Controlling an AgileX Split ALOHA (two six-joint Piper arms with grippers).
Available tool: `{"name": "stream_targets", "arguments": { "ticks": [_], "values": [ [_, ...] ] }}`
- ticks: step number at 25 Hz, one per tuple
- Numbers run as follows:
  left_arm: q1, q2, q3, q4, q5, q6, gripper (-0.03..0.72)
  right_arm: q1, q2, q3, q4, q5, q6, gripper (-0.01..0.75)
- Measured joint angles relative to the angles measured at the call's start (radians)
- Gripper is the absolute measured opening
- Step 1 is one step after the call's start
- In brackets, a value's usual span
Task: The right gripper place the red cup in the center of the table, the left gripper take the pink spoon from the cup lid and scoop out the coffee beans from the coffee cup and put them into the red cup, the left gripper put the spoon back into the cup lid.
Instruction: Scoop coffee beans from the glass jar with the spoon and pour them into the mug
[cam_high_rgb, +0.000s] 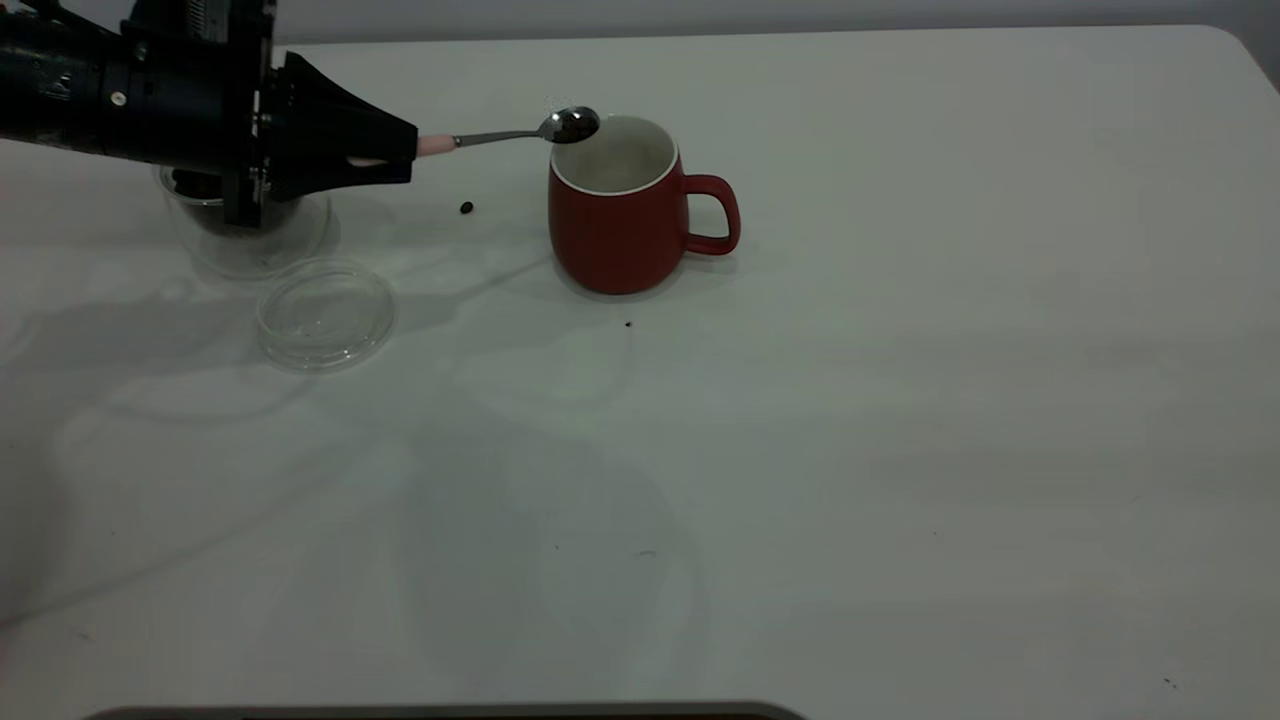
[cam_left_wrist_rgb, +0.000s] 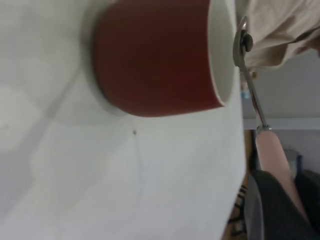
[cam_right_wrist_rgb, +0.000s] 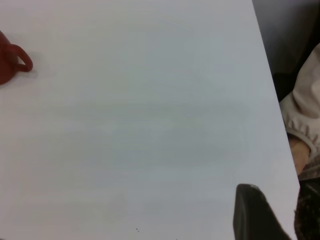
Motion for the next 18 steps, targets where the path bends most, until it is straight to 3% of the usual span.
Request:
{"name": "stream_targets", "arguments": {
  "ticks": [18],
  "values": [
    [-0.072,0.000,0.000,-0.106,-0.123,0.484,0.123,0.000,0.000,0.000,0.000,0.000,0.000,0.239]
  ]
}}
